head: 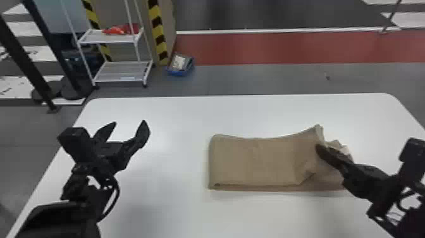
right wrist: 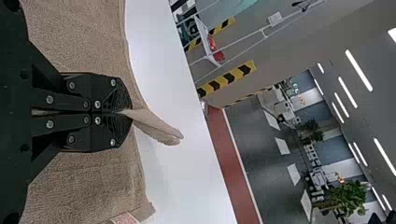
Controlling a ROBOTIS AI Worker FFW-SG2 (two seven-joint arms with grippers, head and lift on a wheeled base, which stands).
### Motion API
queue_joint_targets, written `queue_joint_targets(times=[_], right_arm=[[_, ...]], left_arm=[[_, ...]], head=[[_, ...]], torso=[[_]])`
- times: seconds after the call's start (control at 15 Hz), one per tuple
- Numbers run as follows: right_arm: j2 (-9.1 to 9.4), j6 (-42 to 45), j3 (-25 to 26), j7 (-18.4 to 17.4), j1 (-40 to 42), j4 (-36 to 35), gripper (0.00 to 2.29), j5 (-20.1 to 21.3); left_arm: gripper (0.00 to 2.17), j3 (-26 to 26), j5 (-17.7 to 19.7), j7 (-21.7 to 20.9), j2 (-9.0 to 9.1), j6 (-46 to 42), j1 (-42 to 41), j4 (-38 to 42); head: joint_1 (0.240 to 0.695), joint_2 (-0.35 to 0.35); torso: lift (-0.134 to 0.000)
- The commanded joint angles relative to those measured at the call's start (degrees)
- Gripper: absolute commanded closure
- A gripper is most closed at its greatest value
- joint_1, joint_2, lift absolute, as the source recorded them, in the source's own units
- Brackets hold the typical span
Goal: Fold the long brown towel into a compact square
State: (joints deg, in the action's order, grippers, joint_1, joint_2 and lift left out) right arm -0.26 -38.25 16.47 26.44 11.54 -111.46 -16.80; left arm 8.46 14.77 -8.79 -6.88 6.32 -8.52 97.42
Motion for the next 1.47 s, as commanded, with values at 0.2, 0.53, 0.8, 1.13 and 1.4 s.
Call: queue_joint_targets(times=[0.2, 0.53, 0.8, 1.13, 1.4], right_arm=[[0.31, -1.4, 5.3, 0.5, 2.8, -1.4, 1.33, -2.8], [0.31, -2.0, 5.1, 0.5, 1.5, -0.2, 1.33, -1.8], [0.31, -3.9, 11.3, 0.5, 4.4, -6.4, 1.33, -5.9], [0.31, -6.9, 10.4, 0.5, 0.9, -0.7, 0.0, -2.8], [-0.09, -14.4, 14.1, 1.6, 0.7, -2.4, 0.04, -2.8]], left_arm=[[0.12, 0.3, 0.0, -0.2, -0.06, 0.0, 0.5, -1.2], [0.12, 0.2, 0.0, -0.5, -0.06, 0.0, 0.2, -0.8], [0.12, 0.2, -0.1, -0.6, -0.06, 0.1, 0.4, -0.9], [0.12, -0.6, -0.5, -0.7, -0.06, 0.3, -0.1, -0.1], [0.12, -0.5, -0.5, -0.8, -0.15, 0.5, -0.1, -0.2]], head=[[0.695, 0.044], [0.695, 0.024], [0.695, 0.007], [0.695, -0.02], [0.695, -0.036]], torso=[[-0.125], [-0.125], [-0.125], [-0.125], [-0.125]])
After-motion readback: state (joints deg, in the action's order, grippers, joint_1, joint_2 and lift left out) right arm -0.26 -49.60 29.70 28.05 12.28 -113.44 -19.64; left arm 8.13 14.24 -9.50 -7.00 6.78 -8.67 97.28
